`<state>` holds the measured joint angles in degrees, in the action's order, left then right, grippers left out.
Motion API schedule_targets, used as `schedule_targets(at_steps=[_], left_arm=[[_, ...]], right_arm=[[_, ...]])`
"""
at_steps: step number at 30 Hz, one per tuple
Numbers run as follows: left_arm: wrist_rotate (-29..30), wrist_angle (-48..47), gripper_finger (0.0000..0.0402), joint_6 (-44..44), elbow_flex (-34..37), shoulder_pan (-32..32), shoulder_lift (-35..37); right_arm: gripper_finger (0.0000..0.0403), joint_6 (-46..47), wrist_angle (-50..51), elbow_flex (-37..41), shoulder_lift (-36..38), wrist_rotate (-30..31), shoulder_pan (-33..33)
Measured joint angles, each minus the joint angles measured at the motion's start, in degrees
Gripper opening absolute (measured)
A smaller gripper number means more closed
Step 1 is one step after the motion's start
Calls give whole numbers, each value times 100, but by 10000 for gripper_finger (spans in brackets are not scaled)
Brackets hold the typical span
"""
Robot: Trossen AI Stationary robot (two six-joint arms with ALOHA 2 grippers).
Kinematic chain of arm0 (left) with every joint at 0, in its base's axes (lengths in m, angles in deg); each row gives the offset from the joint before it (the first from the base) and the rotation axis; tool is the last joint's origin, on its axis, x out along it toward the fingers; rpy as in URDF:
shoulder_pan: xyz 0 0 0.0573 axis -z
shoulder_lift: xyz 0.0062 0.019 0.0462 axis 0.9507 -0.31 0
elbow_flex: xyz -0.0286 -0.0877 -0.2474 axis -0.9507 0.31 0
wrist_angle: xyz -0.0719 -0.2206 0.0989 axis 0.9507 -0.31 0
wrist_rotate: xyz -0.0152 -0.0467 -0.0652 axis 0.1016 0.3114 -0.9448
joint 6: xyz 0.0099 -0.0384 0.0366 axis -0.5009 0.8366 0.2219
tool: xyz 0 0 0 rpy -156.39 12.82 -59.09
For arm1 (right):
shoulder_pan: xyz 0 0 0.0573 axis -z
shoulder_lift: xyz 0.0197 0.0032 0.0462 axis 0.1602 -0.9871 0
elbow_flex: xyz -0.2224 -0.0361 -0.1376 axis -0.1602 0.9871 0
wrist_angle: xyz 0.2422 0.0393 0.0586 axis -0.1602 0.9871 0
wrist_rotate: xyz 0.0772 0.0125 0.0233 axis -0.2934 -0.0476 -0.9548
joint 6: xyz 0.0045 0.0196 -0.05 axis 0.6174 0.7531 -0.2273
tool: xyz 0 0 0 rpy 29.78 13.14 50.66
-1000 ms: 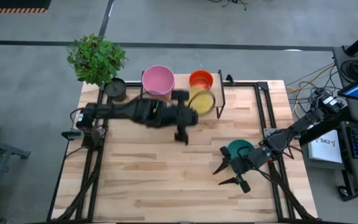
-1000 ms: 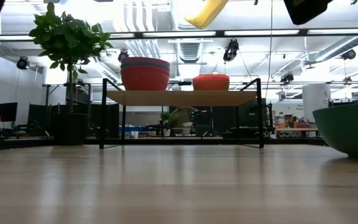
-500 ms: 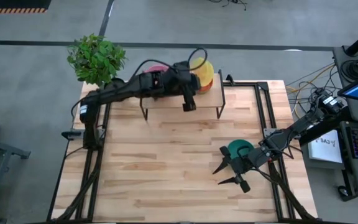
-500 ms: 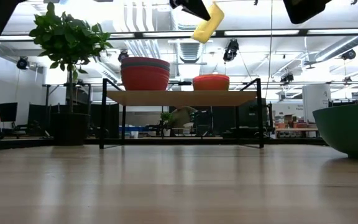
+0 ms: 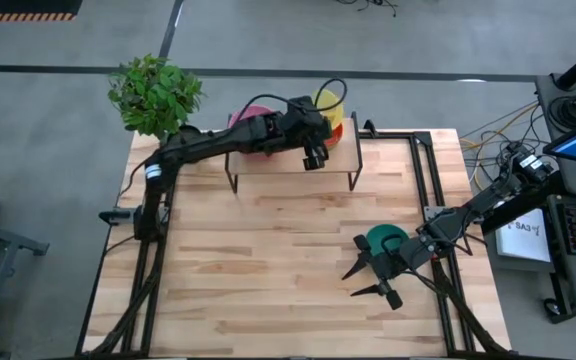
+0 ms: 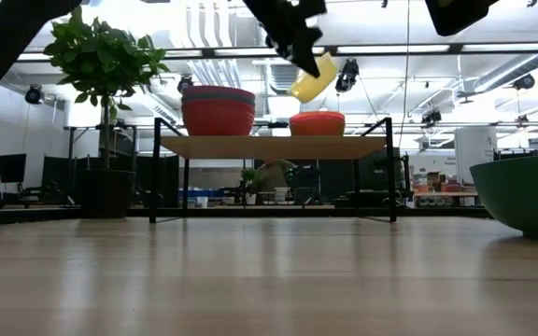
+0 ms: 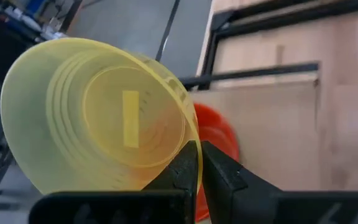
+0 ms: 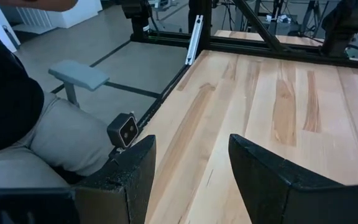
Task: Place and stack bowls onto a shelf
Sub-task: Stack the small yellow bowl on top of the small orange bowl on the shelf, then stack the large green bowl on top of the large pink bowl on the shelf
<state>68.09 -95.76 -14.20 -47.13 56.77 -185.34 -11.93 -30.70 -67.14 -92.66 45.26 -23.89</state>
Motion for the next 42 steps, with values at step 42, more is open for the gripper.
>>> schedule_targets(at_steps=[42], left_arm=[[-277, -263, 95, 528, -33, 8, -214]], right_arm=[[191, -71, 28, 0, 0, 2, 1]])
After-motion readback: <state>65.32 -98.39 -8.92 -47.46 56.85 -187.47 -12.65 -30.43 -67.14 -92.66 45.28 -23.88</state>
